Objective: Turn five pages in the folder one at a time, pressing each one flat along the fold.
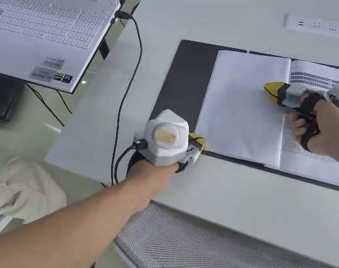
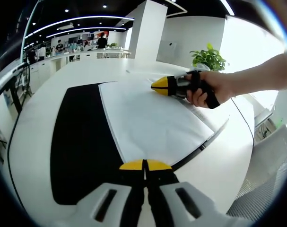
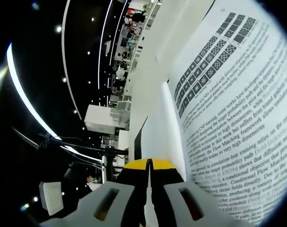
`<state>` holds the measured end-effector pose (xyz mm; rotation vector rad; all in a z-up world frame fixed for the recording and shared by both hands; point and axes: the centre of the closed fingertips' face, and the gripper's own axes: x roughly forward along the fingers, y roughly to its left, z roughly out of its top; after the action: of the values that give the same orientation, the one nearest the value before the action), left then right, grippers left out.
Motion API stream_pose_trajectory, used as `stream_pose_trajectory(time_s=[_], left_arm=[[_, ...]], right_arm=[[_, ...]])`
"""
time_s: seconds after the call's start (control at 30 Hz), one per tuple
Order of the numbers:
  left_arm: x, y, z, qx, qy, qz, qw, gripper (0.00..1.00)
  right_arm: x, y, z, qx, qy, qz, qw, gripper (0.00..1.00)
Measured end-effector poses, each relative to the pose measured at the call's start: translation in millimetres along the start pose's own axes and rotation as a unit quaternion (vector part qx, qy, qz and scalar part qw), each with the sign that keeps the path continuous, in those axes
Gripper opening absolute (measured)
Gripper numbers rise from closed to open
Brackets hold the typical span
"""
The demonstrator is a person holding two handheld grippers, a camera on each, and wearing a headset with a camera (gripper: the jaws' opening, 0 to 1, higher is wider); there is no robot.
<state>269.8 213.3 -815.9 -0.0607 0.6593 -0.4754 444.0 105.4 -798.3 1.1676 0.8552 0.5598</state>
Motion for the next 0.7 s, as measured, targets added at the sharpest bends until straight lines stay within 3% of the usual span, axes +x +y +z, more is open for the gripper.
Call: stream_pose_trajectory(time_s=[0.3, 0.47, 0.57, 0.7], left_arm=[[0.4, 0.5, -0.2, -0.001, -0.001, -0.001, 1.0000, 0.00], [0.7, 1.0, -0.3, -0.002, -0.001, 0.000, 1.0000, 0.00], [0.5, 1.0, -0.1, 0.000, -0.002, 0.001, 1.0000, 0.00], [0.7, 1.2, -0.1, 0.003, 0.000, 0.000, 1.0000, 0.00]], right_arm=[[6.1, -2.6, 26.7, 0.030, -0.018, 0.007, 0.9994, 0.00], [13.4, -2.5, 36.1, 0.014, 0.001, -0.006, 0.9999, 0.00], [20.4, -5.1, 50.9, 0.009, -0.001, -0.010, 0.9999, 0.00], [23.6, -7.0, 59.3, 0.026, -0.006, -0.007, 0.9996, 0.00]])
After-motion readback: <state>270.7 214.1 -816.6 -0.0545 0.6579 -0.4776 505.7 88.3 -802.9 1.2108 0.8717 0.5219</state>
